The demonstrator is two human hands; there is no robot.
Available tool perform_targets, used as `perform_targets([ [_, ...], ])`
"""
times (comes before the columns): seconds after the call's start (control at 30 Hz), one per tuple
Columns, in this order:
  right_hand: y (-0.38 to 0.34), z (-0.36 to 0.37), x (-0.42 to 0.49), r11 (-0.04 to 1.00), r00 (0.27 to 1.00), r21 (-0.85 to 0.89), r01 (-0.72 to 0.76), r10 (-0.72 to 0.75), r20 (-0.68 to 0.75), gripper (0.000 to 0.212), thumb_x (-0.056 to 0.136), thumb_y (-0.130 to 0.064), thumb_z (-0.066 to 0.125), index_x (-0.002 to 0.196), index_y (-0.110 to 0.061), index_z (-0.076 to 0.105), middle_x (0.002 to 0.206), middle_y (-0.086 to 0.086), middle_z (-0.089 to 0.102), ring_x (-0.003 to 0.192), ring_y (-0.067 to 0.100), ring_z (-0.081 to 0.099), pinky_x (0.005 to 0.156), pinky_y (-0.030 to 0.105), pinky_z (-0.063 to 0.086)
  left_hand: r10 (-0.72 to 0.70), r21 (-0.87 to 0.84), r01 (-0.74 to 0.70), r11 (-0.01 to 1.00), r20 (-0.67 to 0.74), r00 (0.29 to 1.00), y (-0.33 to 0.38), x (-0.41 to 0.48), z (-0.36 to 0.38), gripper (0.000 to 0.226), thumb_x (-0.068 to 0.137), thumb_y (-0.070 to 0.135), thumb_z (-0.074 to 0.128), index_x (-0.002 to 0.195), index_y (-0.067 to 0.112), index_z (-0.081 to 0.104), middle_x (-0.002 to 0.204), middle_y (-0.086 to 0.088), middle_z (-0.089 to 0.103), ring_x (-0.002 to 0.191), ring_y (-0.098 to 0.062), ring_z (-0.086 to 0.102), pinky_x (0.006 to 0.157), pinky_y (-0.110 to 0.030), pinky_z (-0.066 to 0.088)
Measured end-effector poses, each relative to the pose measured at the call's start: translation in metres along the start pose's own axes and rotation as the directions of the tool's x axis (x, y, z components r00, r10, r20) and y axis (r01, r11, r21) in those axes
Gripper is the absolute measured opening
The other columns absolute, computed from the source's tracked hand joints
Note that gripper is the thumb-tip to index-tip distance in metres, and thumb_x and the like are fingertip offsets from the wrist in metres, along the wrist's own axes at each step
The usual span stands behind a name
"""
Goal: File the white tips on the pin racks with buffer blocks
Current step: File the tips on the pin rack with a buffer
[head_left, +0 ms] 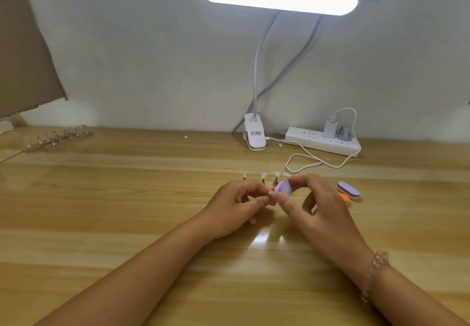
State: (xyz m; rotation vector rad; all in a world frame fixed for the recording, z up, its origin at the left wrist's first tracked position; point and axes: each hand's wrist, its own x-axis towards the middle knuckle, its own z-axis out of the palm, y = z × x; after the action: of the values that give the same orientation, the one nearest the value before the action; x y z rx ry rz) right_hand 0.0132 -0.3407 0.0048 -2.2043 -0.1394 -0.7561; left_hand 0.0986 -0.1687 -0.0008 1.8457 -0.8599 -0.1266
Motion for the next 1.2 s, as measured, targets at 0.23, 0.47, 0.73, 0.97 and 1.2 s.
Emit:
perform_targets([
  [0.23,0.001,0.000,0.001,0.989,1.000,-0.147,-0.012,0.016,0.023,0.038,0.077,-0.051,0.071,0.109,-0.032,0.065,0.102,-0.017,0.054,0.063,-0.005,0.047,0.062,0.025,0.042,0.018,0.094,-0.020,0.995,0.019,1.000,-0.001,0.000,0.000,0.024,0.098,0.014,0.059,0.088,0.033,0.068,0.078,0.017,0.066,0.051,-0.009,0.056,0.060,-0.023,0.042],
  [0.47,-0.002,0.004,-0.002,0.982,0.996,-0.179,0.066,-0.053,0.076,0.032,0.075,-0.048,0.073,0.099,-0.030,0.059,0.098,-0.017,0.053,0.066,-0.004,0.050,0.060,0.021,0.035,0.001,0.118,-0.007,0.993,0.050,0.999,-0.003,0.000,0.001,0.020,0.094,0.020,0.053,0.096,0.029,0.071,0.083,0.009,0.069,0.058,-0.018,0.058,0.066,-0.041,0.051],
  [0.73,-0.002,0.006,-0.005,0.975,0.992,-0.197,0.100,-0.082,0.095,0.030,0.077,-0.049,0.070,0.099,-0.033,0.058,0.099,-0.020,0.053,0.068,-0.007,0.050,0.058,0.020,0.036,-0.003,0.117,-0.003,0.993,0.051,0.999,-0.001,-0.001,0.001,0.022,0.092,0.024,0.049,0.087,0.040,0.064,0.073,0.021,0.061,0.055,-0.014,0.054,0.063,-0.035,0.046],
  [0.97,0.001,0.003,-0.002,0.976,0.999,-0.215,0.019,-0.013,0.029,0.026,0.079,-0.051,0.070,0.094,-0.031,0.061,0.098,-0.017,0.055,0.068,-0.004,0.049,0.061,0.026,0.042,-0.005,0.163,-0.001,0.987,0.038,0.999,-0.001,-0.001,0.001,0.025,0.099,0.020,0.054,0.089,0.040,0.064,0.076,0.022,0.064,0.055,-0.012,0.053,0.064,-0.038,0.047],
  [1.2,0.005,0.000,0.003,0.972,0.998,-0.229,-0.057,0.061,0.012,0.025,0.077,-0.055,0.068,0.088,-0.033,0.063,0.097,-0.015,0.058,0.078,-0.002,0.050,0.067,0.025,0.041,-0.011,0.153,0.007,0.988,0.022,1.000,0.000,-0.001,0.002,0.017,0.098,0.018,0.058,0.092,0.028,0.069,0.081,0.016,0.068,0.055,-0.016,0.056,0.062,-0.029,0.044],
])
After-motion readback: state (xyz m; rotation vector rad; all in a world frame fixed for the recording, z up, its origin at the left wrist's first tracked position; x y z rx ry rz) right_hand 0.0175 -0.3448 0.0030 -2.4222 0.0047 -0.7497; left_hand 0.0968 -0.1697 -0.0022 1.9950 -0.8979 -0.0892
